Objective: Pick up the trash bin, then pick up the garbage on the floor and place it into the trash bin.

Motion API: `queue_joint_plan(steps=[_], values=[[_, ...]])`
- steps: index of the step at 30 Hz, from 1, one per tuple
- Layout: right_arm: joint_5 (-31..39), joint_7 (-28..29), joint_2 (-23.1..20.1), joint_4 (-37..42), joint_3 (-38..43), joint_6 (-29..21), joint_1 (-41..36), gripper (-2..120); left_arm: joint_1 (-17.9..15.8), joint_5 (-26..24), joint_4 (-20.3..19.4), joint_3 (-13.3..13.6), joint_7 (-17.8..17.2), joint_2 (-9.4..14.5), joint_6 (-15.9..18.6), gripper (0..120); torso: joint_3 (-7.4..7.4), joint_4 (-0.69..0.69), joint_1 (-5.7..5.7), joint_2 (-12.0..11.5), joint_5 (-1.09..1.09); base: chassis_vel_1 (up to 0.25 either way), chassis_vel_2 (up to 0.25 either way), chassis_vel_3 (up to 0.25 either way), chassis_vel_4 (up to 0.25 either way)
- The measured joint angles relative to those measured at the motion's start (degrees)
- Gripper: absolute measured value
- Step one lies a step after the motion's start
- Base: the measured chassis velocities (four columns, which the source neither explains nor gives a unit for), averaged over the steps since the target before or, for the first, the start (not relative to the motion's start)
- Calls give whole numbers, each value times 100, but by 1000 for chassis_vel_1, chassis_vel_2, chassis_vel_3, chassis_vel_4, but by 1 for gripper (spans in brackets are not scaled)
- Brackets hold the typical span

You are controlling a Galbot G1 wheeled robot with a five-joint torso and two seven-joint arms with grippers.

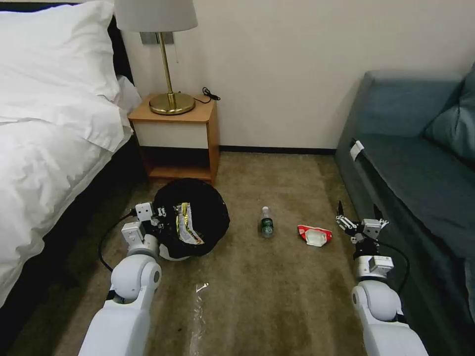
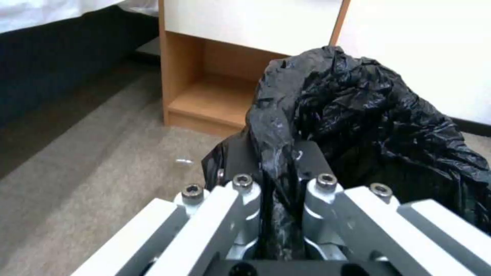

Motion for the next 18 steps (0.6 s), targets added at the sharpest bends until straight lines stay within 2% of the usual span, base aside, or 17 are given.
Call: queue_joint_plan(steps=[18], values=[[-2, -13, -18, 4, -19, 4, -13, 100, 38, 3, -60, -17, 1, 49, -1, 5, 0, 0, 0, 0, 0, -103, 97, 95, -97]])
